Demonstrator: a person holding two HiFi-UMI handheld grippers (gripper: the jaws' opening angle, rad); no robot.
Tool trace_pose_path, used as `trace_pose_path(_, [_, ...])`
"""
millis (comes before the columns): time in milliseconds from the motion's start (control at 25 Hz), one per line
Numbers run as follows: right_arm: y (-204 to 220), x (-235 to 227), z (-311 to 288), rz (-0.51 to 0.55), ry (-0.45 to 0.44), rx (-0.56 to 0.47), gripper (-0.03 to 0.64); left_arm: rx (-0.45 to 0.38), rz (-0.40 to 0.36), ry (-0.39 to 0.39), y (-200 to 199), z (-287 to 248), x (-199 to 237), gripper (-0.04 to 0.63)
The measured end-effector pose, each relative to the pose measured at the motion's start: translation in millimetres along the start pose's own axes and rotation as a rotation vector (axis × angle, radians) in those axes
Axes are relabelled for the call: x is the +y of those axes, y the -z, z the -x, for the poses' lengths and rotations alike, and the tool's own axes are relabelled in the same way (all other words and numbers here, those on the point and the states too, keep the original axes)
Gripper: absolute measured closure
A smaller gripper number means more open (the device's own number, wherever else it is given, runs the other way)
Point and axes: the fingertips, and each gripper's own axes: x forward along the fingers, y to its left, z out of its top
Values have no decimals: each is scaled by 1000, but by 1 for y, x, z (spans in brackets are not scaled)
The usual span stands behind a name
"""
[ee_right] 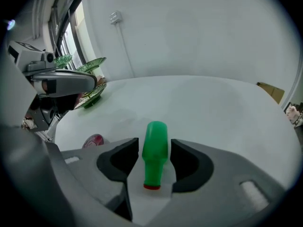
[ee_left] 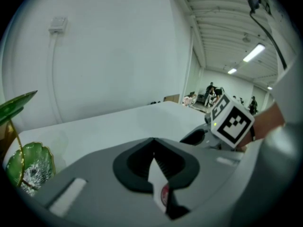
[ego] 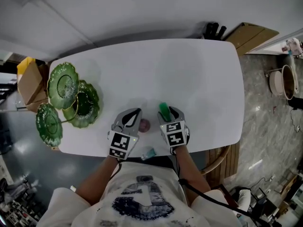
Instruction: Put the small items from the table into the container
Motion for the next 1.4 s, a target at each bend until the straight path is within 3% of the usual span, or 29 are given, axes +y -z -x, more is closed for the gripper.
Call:
trace_pose_path(240, [5,-2,1,42,28,19,456,-17,12,-45,-1,14,13,607])
trace_pose_path(720, [-7,21,37,76,20,-61,460,-83,16,-161,-5,77,12,607])
trace_pose_path(1400, [-66,134,80,226,-172,-219,461,-166,47,-481,4,226,38,607])
